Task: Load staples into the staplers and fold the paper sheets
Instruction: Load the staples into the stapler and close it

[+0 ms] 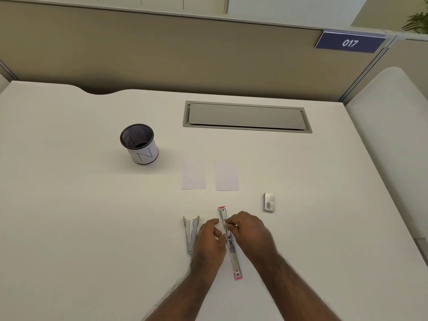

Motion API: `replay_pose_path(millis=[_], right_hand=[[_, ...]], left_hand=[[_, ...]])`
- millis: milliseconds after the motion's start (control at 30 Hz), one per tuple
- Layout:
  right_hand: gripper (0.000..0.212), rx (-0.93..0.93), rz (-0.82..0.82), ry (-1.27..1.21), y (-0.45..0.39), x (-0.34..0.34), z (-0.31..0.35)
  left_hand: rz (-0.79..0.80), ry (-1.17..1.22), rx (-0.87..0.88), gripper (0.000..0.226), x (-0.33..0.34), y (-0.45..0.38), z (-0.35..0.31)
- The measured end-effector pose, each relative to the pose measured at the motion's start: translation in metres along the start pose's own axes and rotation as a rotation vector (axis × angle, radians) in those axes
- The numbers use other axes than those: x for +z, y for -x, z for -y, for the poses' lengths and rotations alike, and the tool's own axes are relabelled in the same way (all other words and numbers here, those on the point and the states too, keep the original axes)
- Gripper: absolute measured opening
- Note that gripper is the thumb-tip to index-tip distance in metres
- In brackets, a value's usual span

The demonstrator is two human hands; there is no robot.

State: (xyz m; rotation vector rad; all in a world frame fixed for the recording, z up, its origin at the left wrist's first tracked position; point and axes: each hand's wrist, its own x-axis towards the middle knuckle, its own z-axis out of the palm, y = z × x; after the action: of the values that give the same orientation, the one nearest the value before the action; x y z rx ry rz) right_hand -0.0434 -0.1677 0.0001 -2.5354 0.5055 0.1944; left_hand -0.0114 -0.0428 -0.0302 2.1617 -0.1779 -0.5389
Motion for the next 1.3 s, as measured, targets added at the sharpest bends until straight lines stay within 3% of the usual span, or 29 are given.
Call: replay_pose_path(millis=[267, 467, 633, 733, 900, 1000, 1100, 1300], right_hand=[[0.022, 0.099, 0.111, 0.059, -0.016, -0.007, 0.011], [0.023, 0.101, 0.066, 0.081, -0.016, -0.004, 0.014], [0.018, 0.183, -0.007, -0.056, -0.002, -0.002, 0.011], [0.017, 0.278, 0.033, -0.123, 0.010, -0.002, 0.003], [0.038, 0.332, 0.151, -0.057, 0.033, 0.004, 0.002], [0.035, 0.329, 0.125, 0.080, 0.043, 0.010, 0.014], [0.026, 0.356, 0.099, 0.074, 0.047, 0.012, 0.022], [0.012, 0.425, 0.062, -0.182, 0.044, -0.002, 0.015]], left_hand=[[0.013, -0.007, -0.033, 0.048, 0.002, 0.001, 0.001], [0.013, -0.001, -0.046, 0.048, 0.002, 0.001, -0.002], [0.004, 0.012, -0.043, 0.043, 0.001, 0.001, -0.003], [-0.019, 0.043, -0.033, 0.038, 0.002, 0.002, -0.004], [0.048, 0.167, -0.096, 0.061, 0.001, 0.001, -0.003], [0.049, 0.186, -0.106, 0.063, 0.002, -0.002, -0.001], [0.081, 0.275, -0.165, 0.055, 0.001, -0.003, -0.005], [0.064, 0.478, -0.267, 0.025, -0.006, -0.005, -0.017]])
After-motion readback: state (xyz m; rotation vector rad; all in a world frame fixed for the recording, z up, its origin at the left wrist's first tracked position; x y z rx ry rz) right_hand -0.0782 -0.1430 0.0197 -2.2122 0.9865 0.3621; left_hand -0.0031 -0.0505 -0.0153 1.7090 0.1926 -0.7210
